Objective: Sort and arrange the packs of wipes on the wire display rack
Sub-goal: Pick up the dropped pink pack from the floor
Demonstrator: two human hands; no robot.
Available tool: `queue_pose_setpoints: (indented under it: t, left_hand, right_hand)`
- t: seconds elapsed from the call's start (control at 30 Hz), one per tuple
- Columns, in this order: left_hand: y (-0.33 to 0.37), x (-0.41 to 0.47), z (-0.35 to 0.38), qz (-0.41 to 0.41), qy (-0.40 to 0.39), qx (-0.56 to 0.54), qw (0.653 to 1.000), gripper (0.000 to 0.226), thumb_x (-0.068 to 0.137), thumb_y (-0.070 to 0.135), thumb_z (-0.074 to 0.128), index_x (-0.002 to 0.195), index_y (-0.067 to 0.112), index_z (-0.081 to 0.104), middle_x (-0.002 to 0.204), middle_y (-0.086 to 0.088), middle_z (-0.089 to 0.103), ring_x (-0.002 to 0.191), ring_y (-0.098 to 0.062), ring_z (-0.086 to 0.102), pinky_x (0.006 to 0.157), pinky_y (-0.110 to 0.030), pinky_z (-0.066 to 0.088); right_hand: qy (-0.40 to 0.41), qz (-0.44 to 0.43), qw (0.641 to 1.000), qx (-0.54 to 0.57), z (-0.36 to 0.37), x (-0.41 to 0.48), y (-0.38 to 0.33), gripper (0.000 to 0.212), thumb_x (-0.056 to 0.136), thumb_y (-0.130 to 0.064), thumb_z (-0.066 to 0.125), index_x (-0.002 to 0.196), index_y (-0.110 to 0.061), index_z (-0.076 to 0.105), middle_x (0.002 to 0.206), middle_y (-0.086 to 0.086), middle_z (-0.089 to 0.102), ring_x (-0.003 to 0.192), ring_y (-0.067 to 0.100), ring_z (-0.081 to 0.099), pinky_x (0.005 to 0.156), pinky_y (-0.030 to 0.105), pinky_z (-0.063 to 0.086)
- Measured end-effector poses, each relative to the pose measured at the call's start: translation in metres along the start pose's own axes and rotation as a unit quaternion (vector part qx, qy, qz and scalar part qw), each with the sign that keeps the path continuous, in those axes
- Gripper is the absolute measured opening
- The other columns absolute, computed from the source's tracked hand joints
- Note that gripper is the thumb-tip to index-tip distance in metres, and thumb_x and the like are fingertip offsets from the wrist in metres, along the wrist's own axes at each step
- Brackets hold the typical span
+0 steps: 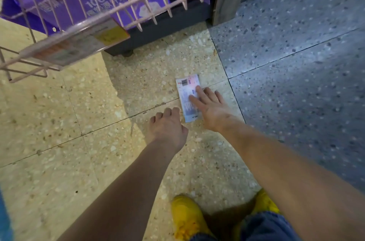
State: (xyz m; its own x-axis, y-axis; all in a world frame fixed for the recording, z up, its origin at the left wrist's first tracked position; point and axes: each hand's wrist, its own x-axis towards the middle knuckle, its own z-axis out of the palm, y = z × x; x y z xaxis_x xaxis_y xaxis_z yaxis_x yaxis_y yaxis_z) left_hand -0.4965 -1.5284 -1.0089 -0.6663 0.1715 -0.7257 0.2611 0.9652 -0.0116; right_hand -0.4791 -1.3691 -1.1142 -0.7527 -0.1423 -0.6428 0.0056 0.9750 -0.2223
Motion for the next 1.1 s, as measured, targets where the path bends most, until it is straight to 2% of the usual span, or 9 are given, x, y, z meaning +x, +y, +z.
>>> queue_pose_setpoints:
  t: [0.1, 0.33, 0.5, 0.6, 0.7, 0.77, 0.87, 1.0, 1.1]
  left_hand:
    - [-0.004, 0.0, 0.016, 0.007, -0.004, -0.01, 1.0, 0.057, 0.101, 0.038, 0.046, 0.154, 0.022, 0.034, 0.152, -0.002, 0.046, 0.137, -0.027, 0.045, 0.115, -0.042, 0.033]
    - [-0.015, 0.0, 0.025, -0.012, 0.004, -0.028, 1.0, 0.056, 0.102, 0.036, 0.044, 0.155, 0.021, 0.034, 0.153, -0.003, 0.046, 0.139, -0.028, 0.044, 0.117, -0.042, 0.032]
    - [-0.02, -0.007, 0.016, -0.006, 0.041, -0.041, 0.998, 0.061, 0.099, 0.035, 0.052, 0.155, 0.02, 0.033, 0.154, -0.004, 0.043, 0.139, -0.028, 0.044, 0.117, -0.043, 0.033]
    - [-0.016, -0.024, 0.012, -0.021, 0.061, -0.124, 0.99, 0.074, 0.094, 0.034, 0.063, 0.158, 0.022, 0.028, 0.158, -0.003, 0.038, 0.139, -0.03, 0.045, 0.117, -0.046, 0.037]
    - [-0.005, -0.051, 0.005, -0.112, 0.041, -0.38, 0.917, 0.088, 0.089, 0.033, 0.075, 0.16, 0.028, 0.023, 0.16, -0.004, 0.037, 0.138, -0.032, 0.049, 0.109, -0.044, 0.047]
    - [0.004, -0.073, 0.001, -0.115, 0.003, -0.452, 0.885, 0.096, 0.087, 0.034, 0.08, 0.161, 0.032, 0.019, 0.164, -0.004, 0.034, 0.142, -0.031, 0.046, 0.104, -0.037, 0.048]
    - [0.023, -0.106, -0.011, -0.04, -0.029, -0.435, 0.899, 0.099, 0.083, 0.037, 0.086, 0.161, 0.034, 0.025, 0.164, -0.001, 0.035, 0.145, -0.026, 0.043, 0.107, -0.036, 0.045]
    - [0.052, -0.151, -0.038, 0.029, -0.049, -0.41, 0.91, 0.053, 0.087, 0.042, 0.081, 0.134, 0.028, 0.061, 0.128, 0.006, 0.067, 0.118, -0.019, 0.064, 0.097, -0.034, 0.051]
    - [0.066, -0.185, -0.066, 0.029, -0.07, -0.498, 0.864, 0.032, 0.09, 0.034, 0.079, 0.119, 0.021, 0.071, 0.111, 0.005, 0.077, 0.102, -0.018, 0.074, 0.097, -0.046, 0.057]
  right_hand:
    - [0.063, -0.011, 0.998, -0.015, 0.017, 0.0, 0.004, 0.088, 0.088, -0.012, 0.066, 0.155, -0.034, 0.013, 0.17, 0.003, -0.013, 0.156, 0.033, -0.006, 0.127, 0.049, -0.001]
    - [0.127, -0.043, 0.991, 0.002, 0.016, 0.003, 0.011, 0.033, 0.096, -0.022, 0.061, 0.128, -0.029, 0.062, 0.17, 0.004, 0.011, 0.156, 0.035, 0.005, 0.127, 0.047, -0.001]
    - [0.2, -0.035, 0.966, 0.161, 0.008, -0.019, 0.004, 0.023, 0.097, -0.019, 0.061, 0.119, -0.017, 0.065, 0.153, -0.001, 0.049, 0.153, 0.024, 0.026, 0.127, 0.048, -0.002]
    - [0.233, -0.008, 0.913, 0.334, -0.011, -0.052, -0.001, 0.015, 0.096, -0.008, 0.059, 0.109, -0.016, 0.062, 0.125, 0.003, 0.07, 0.134, 0.026, 0.056, 0.123, 0.048, 0.027]
    - [0.23, 0.048, 0.827, 0.511, -0.035, -0.099, -0.002, 0.033, 0.096, 0.001, 0.052, 0.084, -0.029, 0.051, 0.111, -0.004, 0.074, 0.112, 0.016, 0.068, 0.099, 0.039, 0.052]
    - [0.217, 0.075, 0.806, 0.545, -0.044, -0.131, 0.001, 0.043, 0.093, 0.005, 0.052, 0.079, -0.035, 0.05, 0.101, -0.006, 0.076, 0.105, 0.015, 0.07, 0.093, 0.045, 0.055]
    - [0.189, 0.094, 0.783, 0.585, -0.062, -0.173, 0.008, 0.04, 0.092, 0.008, 0.056, 0.078, -0.03, 0.051, 0.085, -0.005, 0.073, 0.099, 0.017, 0.072, 0.089, 0.048, 0.057]
    - [0.161, 0.083, 0.745, 0.643, -0.106, -0.224, 0.005, 0.029, 0.094, 0.004, 0.061, 0.08, -0.019, 0.049, 0.068, -0.003, 0.055, 0.063, 0.009, 0.05, 0.061, 0.026, 0.039]
    - [0.166, 0.089, 0.702, 0.687, -0.147, -0.265, 0.003, 0.02, 0.096, 0.001, 0.061, 0.094, -0.018, 0.053, 0.075, 0.003, 0.063, 0.059, 0.006, 0.055, 0.058, 0.021, 0.043]
